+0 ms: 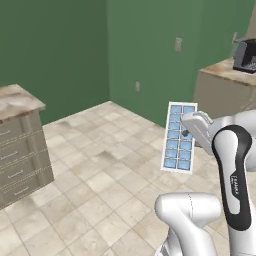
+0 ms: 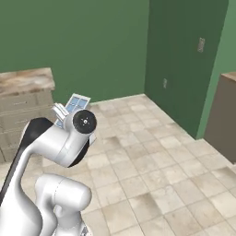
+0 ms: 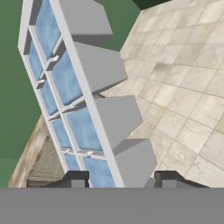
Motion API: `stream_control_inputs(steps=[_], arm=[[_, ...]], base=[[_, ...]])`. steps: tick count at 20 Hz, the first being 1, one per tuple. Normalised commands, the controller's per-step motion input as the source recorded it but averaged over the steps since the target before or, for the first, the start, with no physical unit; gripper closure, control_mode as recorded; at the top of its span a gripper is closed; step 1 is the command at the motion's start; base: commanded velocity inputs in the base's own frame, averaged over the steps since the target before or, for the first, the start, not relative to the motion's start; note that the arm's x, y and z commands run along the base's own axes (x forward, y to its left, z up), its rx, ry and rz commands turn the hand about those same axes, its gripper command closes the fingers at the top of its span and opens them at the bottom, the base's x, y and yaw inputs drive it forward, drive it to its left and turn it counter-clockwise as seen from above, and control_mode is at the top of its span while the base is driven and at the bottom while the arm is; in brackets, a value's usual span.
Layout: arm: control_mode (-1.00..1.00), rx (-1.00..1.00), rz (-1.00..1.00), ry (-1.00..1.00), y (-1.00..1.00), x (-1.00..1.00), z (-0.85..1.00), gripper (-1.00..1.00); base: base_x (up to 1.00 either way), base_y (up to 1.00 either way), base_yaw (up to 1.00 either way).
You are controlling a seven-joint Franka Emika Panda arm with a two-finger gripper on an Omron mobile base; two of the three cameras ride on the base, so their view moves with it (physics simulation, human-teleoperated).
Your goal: The ice cube tray has been filled with water. Take the tray and place it in the freezer to make ice. Close the freezer door after placing the tray.
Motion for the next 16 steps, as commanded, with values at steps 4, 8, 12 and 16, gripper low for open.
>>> stream_control_inputs(steps=[4,8,12,16], arm=[[1.0,0.0,0.0,0.0,0.0,0.0,0.0,1.0],[1.0,0.0,0.0,0.0,0.0,0.0,0.0,1.0],[1.0,0.0,0.0,0.0,0.0,0.0,0.0,1.0],[1.0,0.0,0.0,0.0,0.0,0.0,0.0,1.0]], base=[[0.0,-0.14,-0.43],[0.0,-0.17,-0.38],[0.0,-0.21,-0.38],[0.0,-0.22,-0.42]])
